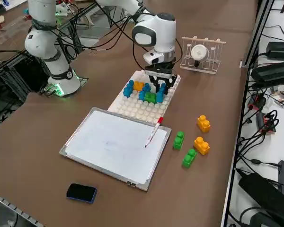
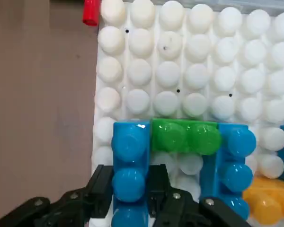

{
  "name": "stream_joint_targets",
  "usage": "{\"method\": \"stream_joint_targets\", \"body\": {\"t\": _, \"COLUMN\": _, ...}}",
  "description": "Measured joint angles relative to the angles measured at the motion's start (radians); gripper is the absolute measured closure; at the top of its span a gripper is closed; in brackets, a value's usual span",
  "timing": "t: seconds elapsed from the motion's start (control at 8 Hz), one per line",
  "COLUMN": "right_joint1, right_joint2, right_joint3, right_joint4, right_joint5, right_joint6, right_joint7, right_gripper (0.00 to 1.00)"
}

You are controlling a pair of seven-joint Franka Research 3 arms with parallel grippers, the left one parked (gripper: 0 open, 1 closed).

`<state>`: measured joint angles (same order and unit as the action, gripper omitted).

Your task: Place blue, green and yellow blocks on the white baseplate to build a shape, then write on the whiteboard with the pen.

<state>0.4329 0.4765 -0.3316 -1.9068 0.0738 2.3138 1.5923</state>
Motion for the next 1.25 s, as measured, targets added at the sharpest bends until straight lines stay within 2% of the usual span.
{"method": "stream_joint_targets", "body": {"t": 0.88, "right_joint1": 0.003, "right_joint2": -0.016, "right_joint3": -0.001, "right_joint4": -0.077, "right_joint5": 0.000, "right_joint6": 0.118, "right_joint7": 0.007, "right_gripper": 0.60}}
{"method": "stream_joint_targets", "body": {"t": 1.25, "right_joint1": 0.005, "right_joint2": -0.041, "right_joint3": 0.000, "right_joint4": -0.143, "right_joint5": 0.000, "right_joint6": 0.212, "right_joint7": 0.009, "right_gripper": 0.60}}
